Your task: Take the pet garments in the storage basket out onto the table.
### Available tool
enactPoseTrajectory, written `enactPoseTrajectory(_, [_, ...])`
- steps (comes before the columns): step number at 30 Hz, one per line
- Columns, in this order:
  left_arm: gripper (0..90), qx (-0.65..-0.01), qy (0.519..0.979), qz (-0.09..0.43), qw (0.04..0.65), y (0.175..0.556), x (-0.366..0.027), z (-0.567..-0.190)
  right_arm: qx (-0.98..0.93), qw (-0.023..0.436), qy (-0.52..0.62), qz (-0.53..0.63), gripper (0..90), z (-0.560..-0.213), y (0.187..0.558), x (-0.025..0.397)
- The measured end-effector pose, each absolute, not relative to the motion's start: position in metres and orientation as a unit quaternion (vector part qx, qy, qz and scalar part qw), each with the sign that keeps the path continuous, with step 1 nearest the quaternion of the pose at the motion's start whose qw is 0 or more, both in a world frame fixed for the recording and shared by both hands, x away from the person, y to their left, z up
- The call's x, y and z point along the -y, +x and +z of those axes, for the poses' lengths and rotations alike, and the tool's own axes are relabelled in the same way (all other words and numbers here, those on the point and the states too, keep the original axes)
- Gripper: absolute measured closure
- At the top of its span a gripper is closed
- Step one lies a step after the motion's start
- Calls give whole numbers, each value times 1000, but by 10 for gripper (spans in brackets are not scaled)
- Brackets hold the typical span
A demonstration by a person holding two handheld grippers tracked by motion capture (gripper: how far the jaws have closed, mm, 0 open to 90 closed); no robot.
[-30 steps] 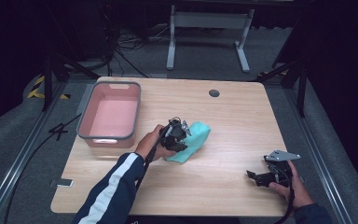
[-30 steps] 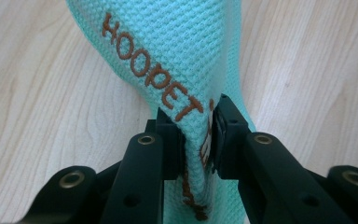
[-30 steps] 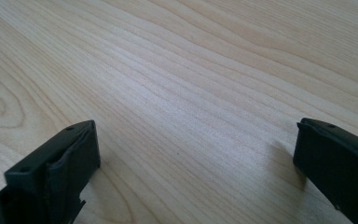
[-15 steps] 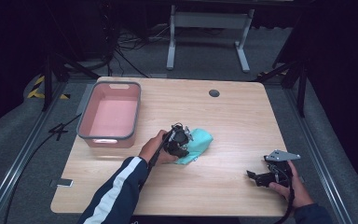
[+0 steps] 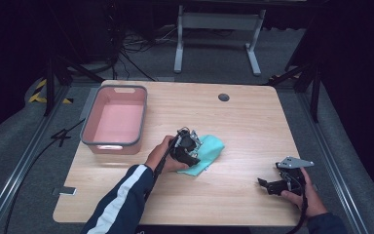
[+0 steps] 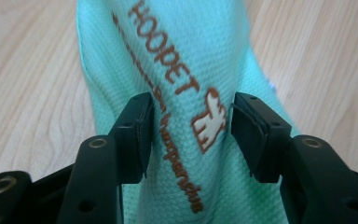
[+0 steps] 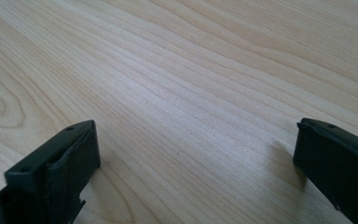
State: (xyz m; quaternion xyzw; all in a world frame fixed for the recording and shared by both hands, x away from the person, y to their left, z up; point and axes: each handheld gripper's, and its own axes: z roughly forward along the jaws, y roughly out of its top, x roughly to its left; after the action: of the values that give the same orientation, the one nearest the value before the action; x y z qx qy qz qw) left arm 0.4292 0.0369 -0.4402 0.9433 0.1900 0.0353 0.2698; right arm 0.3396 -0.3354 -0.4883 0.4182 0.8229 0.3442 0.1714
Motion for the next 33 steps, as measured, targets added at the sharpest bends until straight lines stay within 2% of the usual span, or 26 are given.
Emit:
enactPoseTrajectory(5, [443,-183,939,51,287,423,-37,-426,-823,171,418,344,7,-488,340,335])
enactPoseTrajectory(21, [321,-172,937,87,290,413,-50,-403,-823,171,418,344,7,-488,340,335])
enactPoseTrajectory(28, [225,-161,940,88,290,407,-55,-399,-823,172,418,344,7,-488,340,335])
enactPoseTrajectory(33, [217,-155,940,101,286,403,-58,-396,-823,171,418,344,7,-488,340,335])
